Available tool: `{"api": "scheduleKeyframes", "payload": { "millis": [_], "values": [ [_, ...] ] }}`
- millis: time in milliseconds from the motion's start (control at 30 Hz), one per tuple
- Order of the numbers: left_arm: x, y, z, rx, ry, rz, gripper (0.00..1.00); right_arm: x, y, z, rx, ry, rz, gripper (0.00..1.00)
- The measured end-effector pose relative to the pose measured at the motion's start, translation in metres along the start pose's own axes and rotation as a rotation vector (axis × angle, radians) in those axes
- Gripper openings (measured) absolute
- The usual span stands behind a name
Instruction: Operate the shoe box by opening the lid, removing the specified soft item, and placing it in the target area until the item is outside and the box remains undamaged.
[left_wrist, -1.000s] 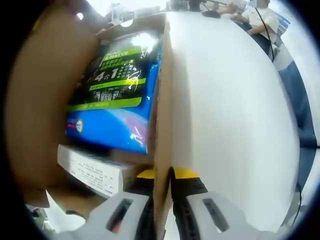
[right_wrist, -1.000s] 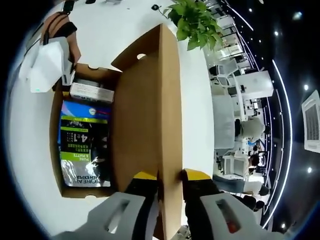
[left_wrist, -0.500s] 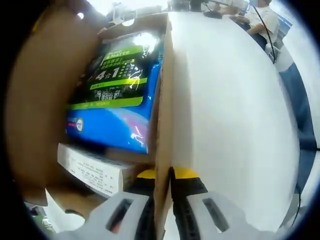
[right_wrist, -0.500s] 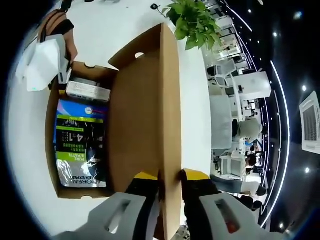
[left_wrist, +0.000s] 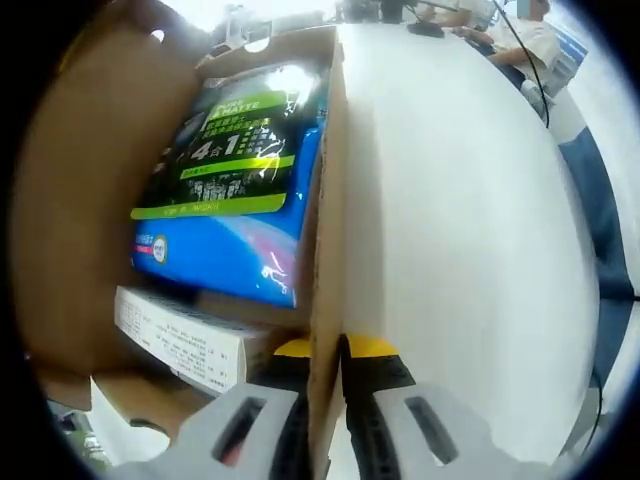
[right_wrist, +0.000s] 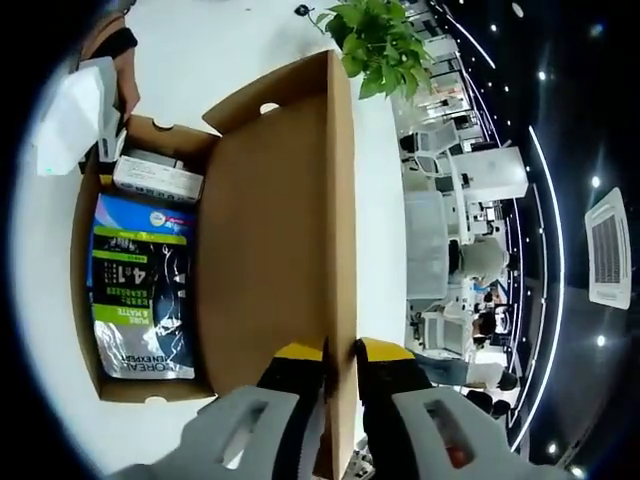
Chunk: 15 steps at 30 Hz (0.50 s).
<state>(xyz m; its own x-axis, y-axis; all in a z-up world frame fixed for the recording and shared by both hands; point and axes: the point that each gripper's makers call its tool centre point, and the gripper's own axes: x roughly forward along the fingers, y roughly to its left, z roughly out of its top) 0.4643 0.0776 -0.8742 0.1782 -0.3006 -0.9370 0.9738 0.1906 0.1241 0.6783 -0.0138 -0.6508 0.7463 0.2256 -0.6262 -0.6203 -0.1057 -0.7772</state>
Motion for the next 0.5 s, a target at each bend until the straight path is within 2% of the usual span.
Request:
{"api": "scheduleKeyframes", "payload": {
  "millis": [500],
  "values": [
    [-0.001,0.0001,0.0016,0.0,-0.001,-0.003,0.04,0.0065,-0.005,-0.0001,-0.001,0.004,0.013,0.07]
  ]
}}
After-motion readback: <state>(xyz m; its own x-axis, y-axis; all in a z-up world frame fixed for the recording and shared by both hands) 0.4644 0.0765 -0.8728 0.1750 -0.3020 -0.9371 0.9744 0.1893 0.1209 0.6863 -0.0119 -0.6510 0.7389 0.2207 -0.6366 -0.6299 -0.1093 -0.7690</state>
